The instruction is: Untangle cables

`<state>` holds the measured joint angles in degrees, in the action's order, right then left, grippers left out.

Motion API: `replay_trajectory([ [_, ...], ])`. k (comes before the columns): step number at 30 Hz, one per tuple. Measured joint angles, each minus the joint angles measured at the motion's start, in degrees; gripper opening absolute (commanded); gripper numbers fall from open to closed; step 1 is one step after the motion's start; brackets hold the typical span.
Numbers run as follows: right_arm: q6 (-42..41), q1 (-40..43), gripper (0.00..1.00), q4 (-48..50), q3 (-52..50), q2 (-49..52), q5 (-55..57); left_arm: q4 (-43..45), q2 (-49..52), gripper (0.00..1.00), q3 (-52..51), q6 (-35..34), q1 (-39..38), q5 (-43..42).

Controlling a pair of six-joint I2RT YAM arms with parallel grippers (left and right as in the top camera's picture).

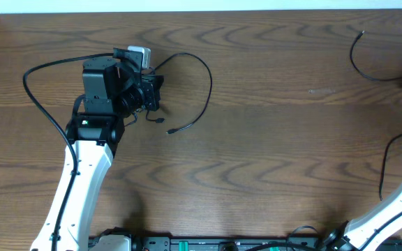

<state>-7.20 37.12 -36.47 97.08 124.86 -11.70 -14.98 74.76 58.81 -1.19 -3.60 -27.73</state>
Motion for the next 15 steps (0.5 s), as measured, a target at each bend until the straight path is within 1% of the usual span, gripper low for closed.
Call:
replay_trajectory([
  [2,0.96,-2.82,0.99,0.46,0.0,-0.17,1.22,0.0,0.0,0.08,0.0,0.0,0.0,0.0],
  [4,2.71,-6.36,0.96,1.2,-0.04,-0.17,2.54,0.0,0.0,0.08,0.0,0.0,0.0,0.0],
  [6,4.68,-9.4,0.98,2.14,-0.07,-0.17,3.78,0.0,0.0,0.08,0.0,0.0,0.0,0.0],
  [9,9.75,-13.81,0.98,3.34,-0.07,-0.17,5.22,0.0,0.0,0.08,0.0,0.0,0.0,0.0],
  [11,13.81,-15.78,0.93,3.41,-0.07,-0.17,5.88,0.0,0.0,0.08,0.0,0.0,0.0,0.0],
  [15,21.84,-17.7,0.9,3.41,-0.07,-0.17,7.15,-0.02,0.0,0.08,0.0,0.0,0.0,0.0],
])
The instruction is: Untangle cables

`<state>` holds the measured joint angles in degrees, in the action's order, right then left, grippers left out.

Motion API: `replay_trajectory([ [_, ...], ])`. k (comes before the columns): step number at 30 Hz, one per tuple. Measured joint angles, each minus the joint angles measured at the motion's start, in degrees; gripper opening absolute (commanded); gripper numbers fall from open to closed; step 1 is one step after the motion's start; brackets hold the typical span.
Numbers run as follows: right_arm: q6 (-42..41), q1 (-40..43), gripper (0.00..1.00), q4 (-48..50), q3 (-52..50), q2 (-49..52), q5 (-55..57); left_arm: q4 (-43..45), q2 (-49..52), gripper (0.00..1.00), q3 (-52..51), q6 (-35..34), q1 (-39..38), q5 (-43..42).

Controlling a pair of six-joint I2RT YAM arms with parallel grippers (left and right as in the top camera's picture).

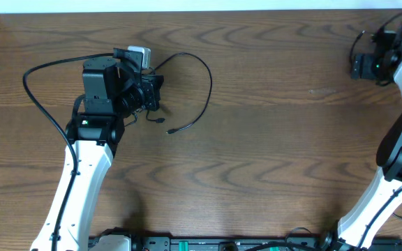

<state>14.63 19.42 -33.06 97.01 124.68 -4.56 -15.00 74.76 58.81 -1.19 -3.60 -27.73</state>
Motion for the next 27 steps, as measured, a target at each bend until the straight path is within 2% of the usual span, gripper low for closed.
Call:
replay_trajectory([
  [2,2.64,-0.28,0.9,0.22,0.0,0.0,0.42,-0.02,0.0,0.08,0.0,0.0,0.0,0.0],
  [5,4.72,-0.37,0.99,0.57,0.0,0.0,0.63,-0.04,0.0,0.08,0.0,0.0,0.0,0.0],
  [7,4.96,-0.39,0.99,0.98,0.0,0.0,0.72,-0.02,0.0,0.08,0.0,0.0,0.0,0.0],
  [10,-0.17,-0.39,0.96,3.41,-0.02,0.0,0.68,-0.02,0.0,0.08,0.0,0.0,0.0,0.0],
  [16,-8.57,-0.44,0.83,9.94,-0.07,0.04,-2.16,-0.02,0.0,0.08,0.0,0.0,0.0,0.0],
  [22,-14.53,-0.44,0.84,14.45,-0.07,0.15,-3.58,-0.02,0.0,0.08,0.0,0.0,0.0,0.0],
  [27,-18.25,-0.44,0.88,13.62,0.61,2.25,-4.9,-0.02,0.04,0.08,0.0,0.0,0.0,0.0],
])
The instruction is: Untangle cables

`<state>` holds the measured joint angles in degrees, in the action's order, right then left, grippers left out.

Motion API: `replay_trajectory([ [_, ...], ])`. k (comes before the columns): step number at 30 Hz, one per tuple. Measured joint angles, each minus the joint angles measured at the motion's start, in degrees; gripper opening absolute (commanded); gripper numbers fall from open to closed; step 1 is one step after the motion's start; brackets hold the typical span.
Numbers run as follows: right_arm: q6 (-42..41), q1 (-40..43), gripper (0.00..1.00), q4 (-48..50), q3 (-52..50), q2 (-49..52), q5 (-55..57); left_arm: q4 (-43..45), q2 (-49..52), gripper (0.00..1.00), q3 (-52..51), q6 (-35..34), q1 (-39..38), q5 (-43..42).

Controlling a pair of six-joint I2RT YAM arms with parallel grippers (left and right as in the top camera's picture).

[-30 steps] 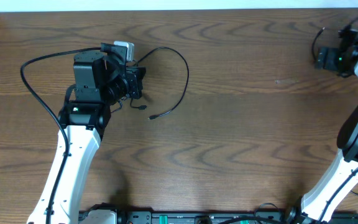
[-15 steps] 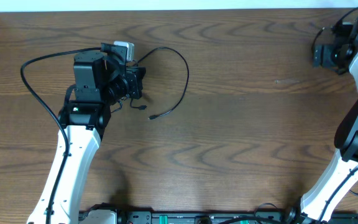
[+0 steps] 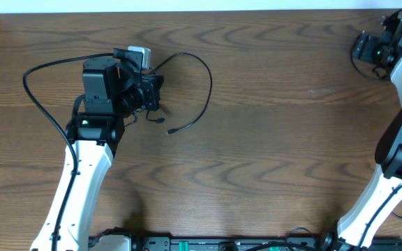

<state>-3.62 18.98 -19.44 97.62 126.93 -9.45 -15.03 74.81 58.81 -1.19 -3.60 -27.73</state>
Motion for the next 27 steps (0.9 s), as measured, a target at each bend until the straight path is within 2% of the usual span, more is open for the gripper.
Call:
replay_trajectory([
  [6,-1.79,0.0,0.92,-6.58,4.15,7.34,-1.46,0.0,0.11,0.08,0.0,0.0,0.0,0.0],
  [15,-0.44,0.0,0.89,-13.81,13.07,11.98,-1.2,0.0,0.59,0.08,0.0,0.0,0.0,0.0],
  [18,2.01,0.0,0.84,-16.02,14.51,12.81,-0.52,0.0,0.59,0.08,0.0,0.02,0.0,0.0],
  [23,6.12,-0.11,0.68,-19.34,16.94,14.4,2.95,-0.02,0.59,0.08,0.0,0.0,0.0,0.0],
  [27,7.43,-0.11,0.62,-20.15,18.27,15.72,5.33,0.0,0.63,0.08,0.0,0.0,0.0,0.0],
])
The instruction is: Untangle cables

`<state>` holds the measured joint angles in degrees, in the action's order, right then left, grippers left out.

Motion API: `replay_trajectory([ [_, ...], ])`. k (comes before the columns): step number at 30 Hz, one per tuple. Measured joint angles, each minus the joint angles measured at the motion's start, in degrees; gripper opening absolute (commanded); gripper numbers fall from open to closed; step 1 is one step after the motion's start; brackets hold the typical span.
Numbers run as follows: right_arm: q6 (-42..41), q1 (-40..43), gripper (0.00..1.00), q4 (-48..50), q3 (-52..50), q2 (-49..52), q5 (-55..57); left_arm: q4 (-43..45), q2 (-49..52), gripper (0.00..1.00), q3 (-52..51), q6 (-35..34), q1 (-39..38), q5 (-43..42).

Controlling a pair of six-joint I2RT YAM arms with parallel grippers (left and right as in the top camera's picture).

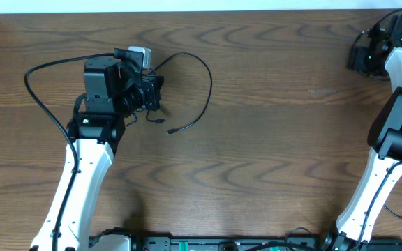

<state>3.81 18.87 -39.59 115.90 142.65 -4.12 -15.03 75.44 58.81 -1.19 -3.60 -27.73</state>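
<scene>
A thin black cable (209, 79) loops from a white plug (139, 54) round to a loose connector (172, 130). My left gripper (149, 91) sits over that cable's start, just below the plug; its jaws are hidden under the wrist. A second black cable (33, 70) arcs off to the left of the arm. At the far right top corner my right gripper (358, 60) hovers where another thin black cable (366, 33) shows. The arm covers most of that cable, and the jaws are too dark to read.
The white table edge (201, 5) runs along the back, close behind both grippers. A short connector end (156, 120) lies beside the left wrist. The right arm's white links (379, 174) rise along the right side of the brown wooden table (271, 153).
My right gripper has shifted slightly down and left at the far right corner, and its forearm stands more upright. The left arm and its cable have not moved.
At first the right arm was low at the right edge and the right-hand cable lay uncovered. Then the right gripper stood over that cable in the top right corner. It has stayed there with small shifts. The left arm kept still throughout.
</scene>
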Motion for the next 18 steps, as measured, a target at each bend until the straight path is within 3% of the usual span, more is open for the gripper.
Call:
replay_trajectory([
  [7,-0.22,-0.26,0.54,-0.35,0.87,0.76,1.75,0.0,1.51,0.08,0.0,0.0,0.0,0.0],
  [10,-0.44,-0.28,0.37,-0.79,1.25,0.96,2.03,0.26,2.36,0.08,0.0,0.02,-0.28,0.02],
  [14,-1.22,-0.33,0.04,-1.79,1.46,0.98,2.23,1.09,2.73,0.08,0.0,0.02,-1.2,0.0],
  [18,-1.51,-0.39,0.01,-3.26,1.75,0.98,2.1,1.49,2.73,0.08,0.0,0.07,-1.55,0.0],
])
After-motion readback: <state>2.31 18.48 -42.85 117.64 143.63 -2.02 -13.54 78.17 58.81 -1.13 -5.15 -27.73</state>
